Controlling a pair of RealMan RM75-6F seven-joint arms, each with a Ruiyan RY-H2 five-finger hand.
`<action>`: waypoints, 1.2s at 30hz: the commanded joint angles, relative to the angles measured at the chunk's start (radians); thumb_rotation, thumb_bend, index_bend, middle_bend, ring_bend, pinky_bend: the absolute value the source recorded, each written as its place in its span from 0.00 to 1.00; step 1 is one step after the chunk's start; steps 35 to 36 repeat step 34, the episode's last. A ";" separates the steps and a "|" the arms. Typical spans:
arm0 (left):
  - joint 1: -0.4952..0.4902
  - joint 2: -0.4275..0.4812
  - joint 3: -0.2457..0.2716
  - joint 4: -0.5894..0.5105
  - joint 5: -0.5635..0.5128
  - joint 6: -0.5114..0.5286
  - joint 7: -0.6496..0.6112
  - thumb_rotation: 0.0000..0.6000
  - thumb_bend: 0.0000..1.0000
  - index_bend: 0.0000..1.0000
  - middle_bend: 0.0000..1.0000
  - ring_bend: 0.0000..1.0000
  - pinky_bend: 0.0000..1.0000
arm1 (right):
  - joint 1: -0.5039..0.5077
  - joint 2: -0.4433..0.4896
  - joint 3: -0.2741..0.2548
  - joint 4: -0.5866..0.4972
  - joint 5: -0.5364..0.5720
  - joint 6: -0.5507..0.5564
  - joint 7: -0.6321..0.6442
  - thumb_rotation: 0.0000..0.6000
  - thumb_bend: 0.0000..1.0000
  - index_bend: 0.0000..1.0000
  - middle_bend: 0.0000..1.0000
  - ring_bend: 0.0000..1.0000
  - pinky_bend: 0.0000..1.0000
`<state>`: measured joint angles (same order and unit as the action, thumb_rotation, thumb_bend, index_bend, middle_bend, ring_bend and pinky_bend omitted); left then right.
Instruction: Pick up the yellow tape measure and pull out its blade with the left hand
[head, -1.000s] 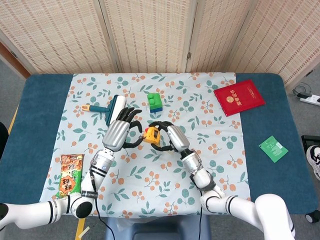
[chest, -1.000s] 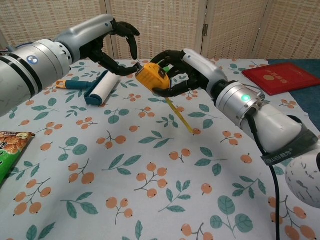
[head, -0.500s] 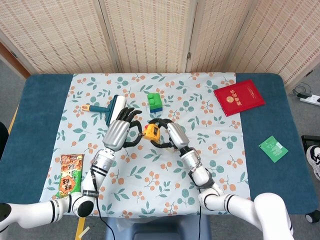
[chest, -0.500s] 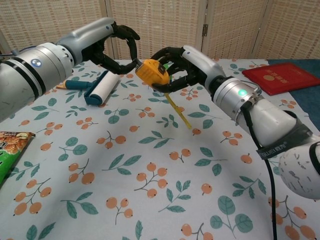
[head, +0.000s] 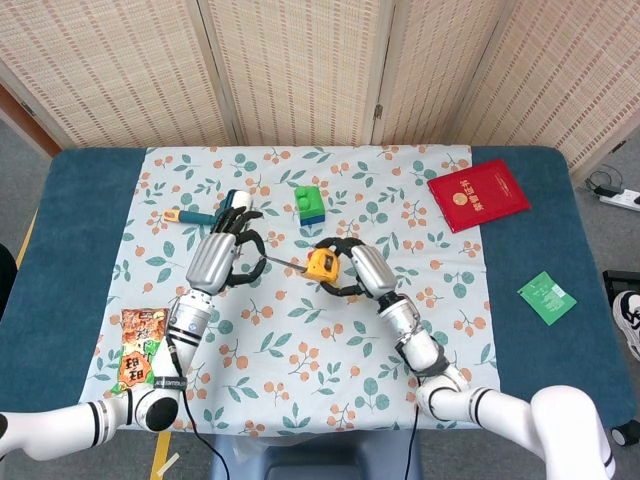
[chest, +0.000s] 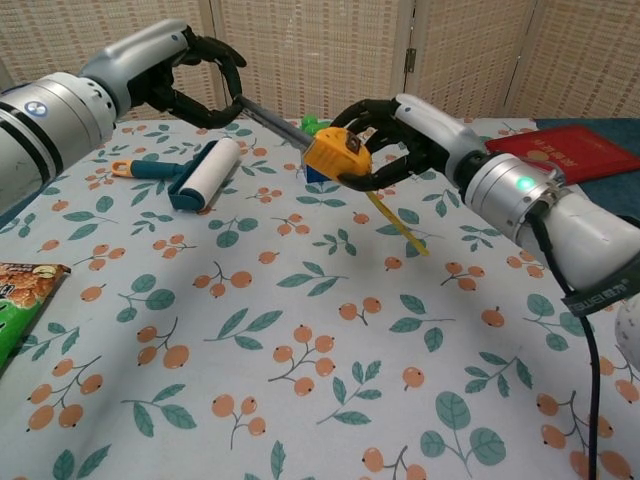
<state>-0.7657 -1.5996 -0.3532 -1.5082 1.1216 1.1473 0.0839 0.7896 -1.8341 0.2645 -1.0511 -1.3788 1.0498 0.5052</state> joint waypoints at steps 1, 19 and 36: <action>0.019 0.026 -0.008 -0.011 -0.006 0.005 -0.025 1.00 0.91 0.60 0.21 0.10 0.05 | -0.036 0.054 -0.023 -0.042 -0.008 0.016 -0.021 1.00 0.47 0.59 0.50 0.40 0.21; 0.110 0.162 -0.063 0.030 -0.044 -0.038 -0.288 1.00 0.92 0.60 0.21 0.11 0.05 | -0.264 0.298 -0.149 -0.164 -0.047 0.150 0.012 1.00 0.47 0.59 0.50 0.41 0.21; 0.131 0.199 -0.068 0.105 -0.074 -0.082 -0.355 1.00 0.93 0.60 0.21 0.11 0.04 | -0.389 0.371 -0.195 -0.160 -0.059 0.218 0.069 1.00 0.47 0.59 0.50 0.41 0.21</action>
